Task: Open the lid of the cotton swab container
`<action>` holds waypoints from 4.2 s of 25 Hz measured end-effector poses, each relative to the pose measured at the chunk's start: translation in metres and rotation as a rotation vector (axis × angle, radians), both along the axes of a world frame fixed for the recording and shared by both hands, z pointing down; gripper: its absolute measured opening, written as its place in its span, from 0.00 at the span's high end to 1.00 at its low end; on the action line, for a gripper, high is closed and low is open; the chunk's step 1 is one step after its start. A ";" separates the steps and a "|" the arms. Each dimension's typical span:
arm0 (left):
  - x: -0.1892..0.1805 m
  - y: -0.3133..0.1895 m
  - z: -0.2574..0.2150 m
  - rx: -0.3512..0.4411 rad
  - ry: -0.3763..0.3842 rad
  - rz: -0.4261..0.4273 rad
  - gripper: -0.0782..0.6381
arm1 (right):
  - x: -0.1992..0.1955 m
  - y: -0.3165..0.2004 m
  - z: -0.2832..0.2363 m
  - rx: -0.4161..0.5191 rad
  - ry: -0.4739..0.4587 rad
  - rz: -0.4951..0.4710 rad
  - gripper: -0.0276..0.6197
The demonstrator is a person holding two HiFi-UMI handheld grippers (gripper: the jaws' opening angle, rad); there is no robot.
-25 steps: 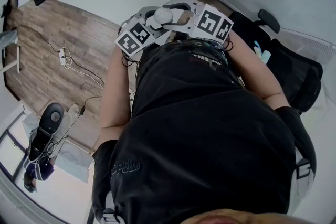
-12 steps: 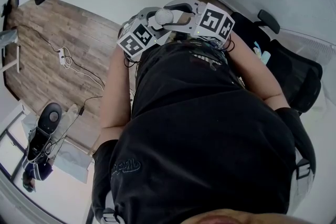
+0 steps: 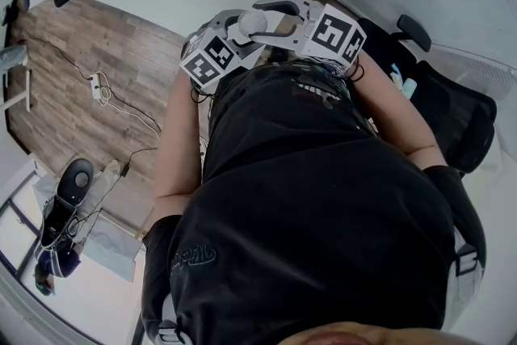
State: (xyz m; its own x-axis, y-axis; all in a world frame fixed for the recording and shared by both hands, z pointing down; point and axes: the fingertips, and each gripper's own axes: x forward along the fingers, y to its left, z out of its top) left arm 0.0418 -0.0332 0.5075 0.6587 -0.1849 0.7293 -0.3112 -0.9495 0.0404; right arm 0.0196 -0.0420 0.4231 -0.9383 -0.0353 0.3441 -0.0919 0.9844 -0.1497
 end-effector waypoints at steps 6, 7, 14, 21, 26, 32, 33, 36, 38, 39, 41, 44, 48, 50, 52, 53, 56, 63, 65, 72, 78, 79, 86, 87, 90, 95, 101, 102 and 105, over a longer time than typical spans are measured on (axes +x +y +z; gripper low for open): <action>0.004 0.004 0.001 -0.004 0.009 0.018 0.52 | 0.002 -0.026 -0.026 0.050 -0.029 0.045 0.58; 0.006 0.004 0.001 -0.005 0.012 0.020 0.52 | 0.003 -0.031 -0.028 0.059 -0.031 0.052 0.58; 0.010 0.002 -0.006 0.002 0.022 0.040 0.52 | 0.009 -0.060 -0.029 0.082 -0.002 0.101 0.58; 0.013 0.000 -0.017 0.015 0.054 0.034 0.52 | 0.009 -0.086 0.001 -0.002 0.028 0.168 0.58; 0.008 0.001 -0.014 0.012 0.048 0.036 0.52 | 0.006 -0.086 0.023 -0.052 0.061 0.177 0.58; 0.004 -0.001 -0.013 0.004 0.044 0.031 0.52 | 0.002 -0.087 0.027 -0.061 0.064 0.172 0.58; 0.003 -0.002 -0.013 0.004 0.045 0.028 0.52 | 0.002 -0.088 0.027 -0.060 0.064 0.173 0.59; 0.002 -0.006 -0.013 0.004 0.045 0.017 0.52 | 0.003 -0.090 0.025 -0.056 0.061 0.175 0.59; 0.002 -0.008 -0.013 0.002 0.047 0.011 0.52 | 0.005 -0.091 0.024 -0.054 0.059 0.178 0.59; 0.002 -0.009 -0.013 0.001 0.049 0.009 0.52 | 0.005 -0.091 0.023 -0.054 0.057 0.180 0.59; 0.001 -0.010 -0.012 -0.005 0.048 0.000 0.52 | 0.006 -0.091 0.023 -0.056 0.053 0.184 0.59; 0.000 -0.013 -0.008 -0.008 0.035 -0.018 0.52 | 0.010 -0.090 0.025 -0.061 0.048 0.191 0.59; -0.005 -0.019 -0.001 -0.022 0.018 -0.060 0.52 | 0.014 -0.089 0.029 -0.070 0.050 0.200 0.59; -0.006 -0.022 0.000 -0.017 0.018 -0.082 0.52 | 0.017 -0.086 0.033 -0.076 0.055 0.202 0.59; -0.007 -0.026 0.001 -0.011 0.022 -0.102 0.52 | 0.020 -0.084 0.037 -0.083 0.057 0.203 0.59; -0.007 -0.027 0.001 -0.010 0.023 -0.109 0.52 | 0.021 -0.082 0.038 -0.085 0.058 0.203 0.59; -0.008 -0.028 0.004 -0.011 0.025 -0.124 0.52 | 0.021 -0.078 0.043 -0.090 0.061 0.204 0.60; -0.016 -0.033 0.004 -0.013 0.038 -0.177 0.52 | 0.019 -0.072 0.048 -0.098 0.061 0.205 0.64; -0.019 -0.033 0.003 -0.011 0.037 -0.186 0.52 | 0.018 -0.070 0.049 -0.100 0.062 0.201 0.65; -0.025 -0.029 0.006 -0.020 0.037 -0.200 0.52 | 0.015 -0.062 0.052 -0.104 0.070 0.183 0.71; -0.031 -0.026 0.008 -0.020 0.030 -0.203 0.52 | 0.012 -0.057 0.057 -0.113 0.080 0.172 0.83; -0.032 -0.025 0.007 -0.017 0.028 -0.201 0.52 | 0.011 -0.056 0.057 -0.111 0.079 0.175 0.85; -0.042 -0.021 0.004 -0.012 0.048 -0.170 0.52 | 0.004 -0.052 0.049 -0.094 0.080 0.214 0.92; -0.044 -0.020 0.004 -0.012 0.050 -0.162 0.52 | 0.002 -0.050 0.048 -0.098 0.082 0.218 0.92; -0.051 -0.019 0.001 -0.011 0.057 -0.139 0.52 | -0.006 -0.045 0.045 -0.101 0.083 0.232 0.92; -0.065 -0.013 -0.002 -0.013 0.072 -0.089 0.52 | -0.019 -0.037 0.044 -0.098 0.104 0.271 0.92; -0.092 -0.006 -0.009 -0.014 0.083 -0.037 0.52 | -0.038 -0.034 0.037 -0.093 0.094 0.336 0.92; -0.097 -0.005 -0.010 -0.014 0.083 -0.029 0.52 | -0.042 -0.034 0.035 -0.089 0.092 0.346 0.92; -0.112 -0.001 -0.011 -0.016 0.086 -0.007 0.52 | -0.056 -0.032 0.032 -0.076 0.094 0.371 0.92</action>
State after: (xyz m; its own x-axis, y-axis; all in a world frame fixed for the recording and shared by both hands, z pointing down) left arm -0.0700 -0.0338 0.4968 0.7179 -0.1785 0.6729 -0.3122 -0.9465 0.0821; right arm -0.0362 -0.0735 0.4553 -0.8310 -0.3373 0.4424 -0.4561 0.8684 -0.1947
